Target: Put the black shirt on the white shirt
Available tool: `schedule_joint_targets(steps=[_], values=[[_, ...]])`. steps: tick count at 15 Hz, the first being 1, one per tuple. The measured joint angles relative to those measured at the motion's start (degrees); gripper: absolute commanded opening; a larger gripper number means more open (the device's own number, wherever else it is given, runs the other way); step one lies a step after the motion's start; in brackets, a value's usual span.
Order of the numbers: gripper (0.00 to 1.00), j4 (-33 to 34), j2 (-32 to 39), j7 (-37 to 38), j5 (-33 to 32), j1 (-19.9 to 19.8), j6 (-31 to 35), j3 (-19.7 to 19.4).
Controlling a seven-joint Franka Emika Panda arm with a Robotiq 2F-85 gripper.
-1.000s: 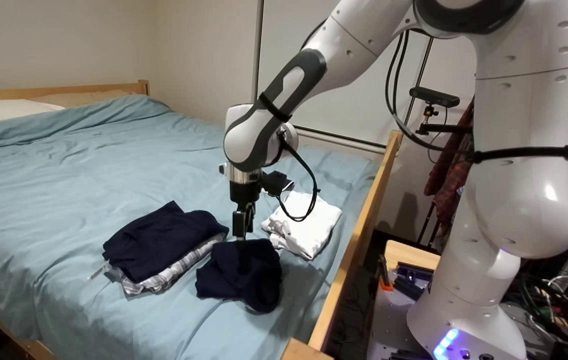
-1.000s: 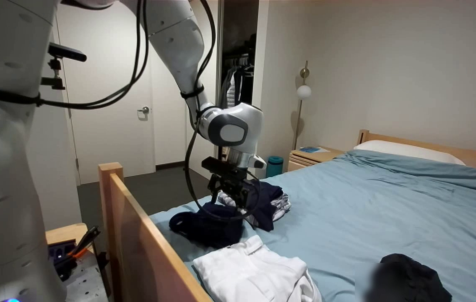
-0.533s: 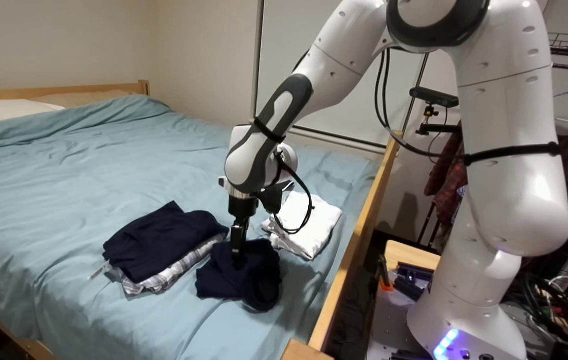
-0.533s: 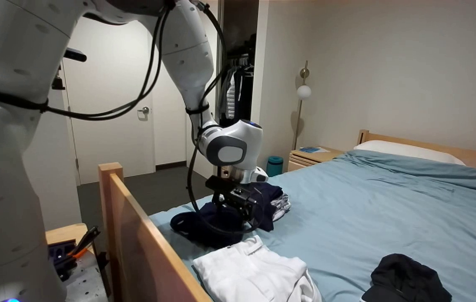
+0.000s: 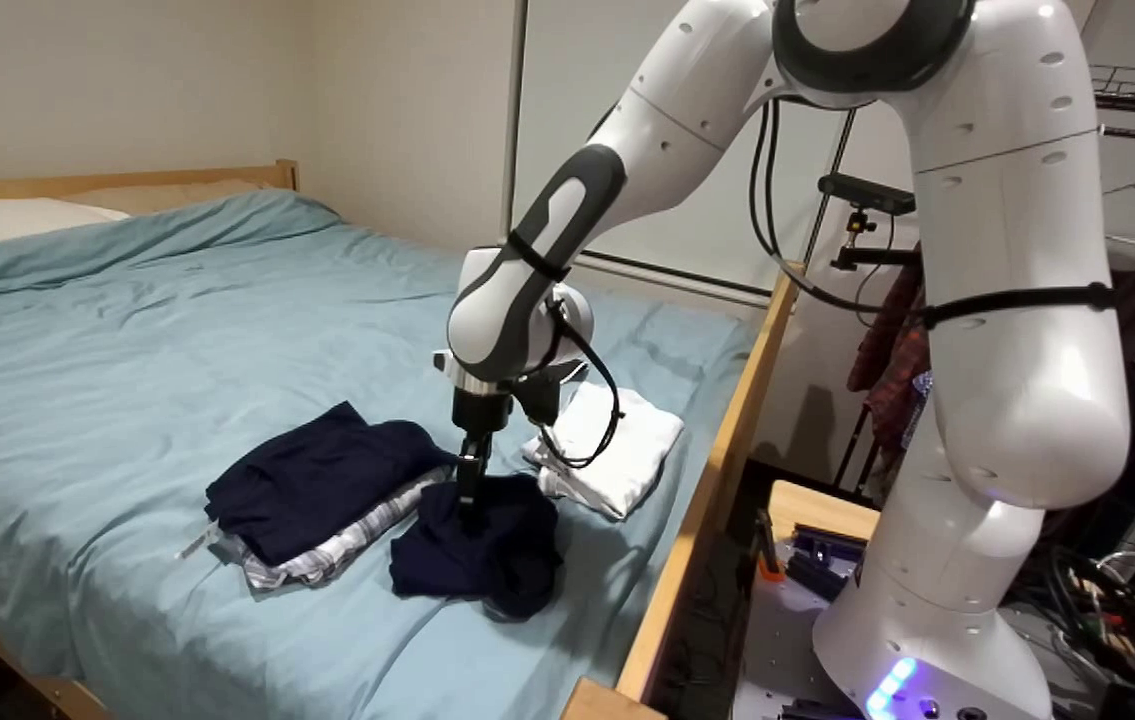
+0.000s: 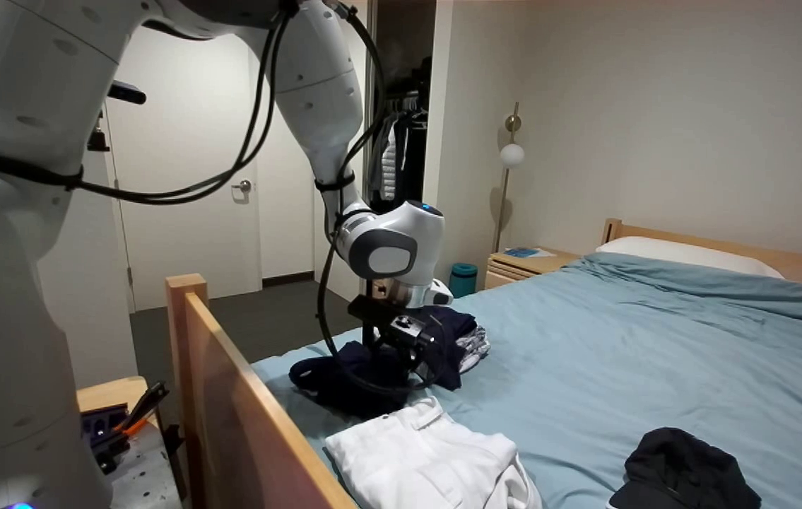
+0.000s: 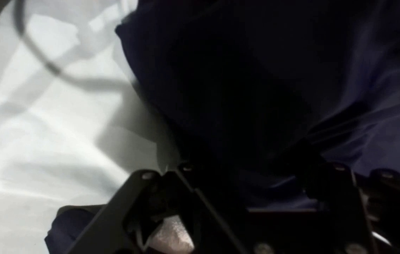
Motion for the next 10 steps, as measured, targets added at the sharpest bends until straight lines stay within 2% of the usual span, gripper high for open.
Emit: schedule_joint_targets(steps=[5,7,8,10], values=[[0.06,0.0,0.0,-1.0,3.5,-2.3,0.0,2.2],[0.04,0.0,-0.3,-1.0,6.7,-3.3,0.0,2.5],[0.08,-0.2,-0.7,-1.0,8.5,-3.9,0.1,2.5],[0.08,-1.6,-2.2,-0.9,11.8,-4.8,2.1,2.5]])
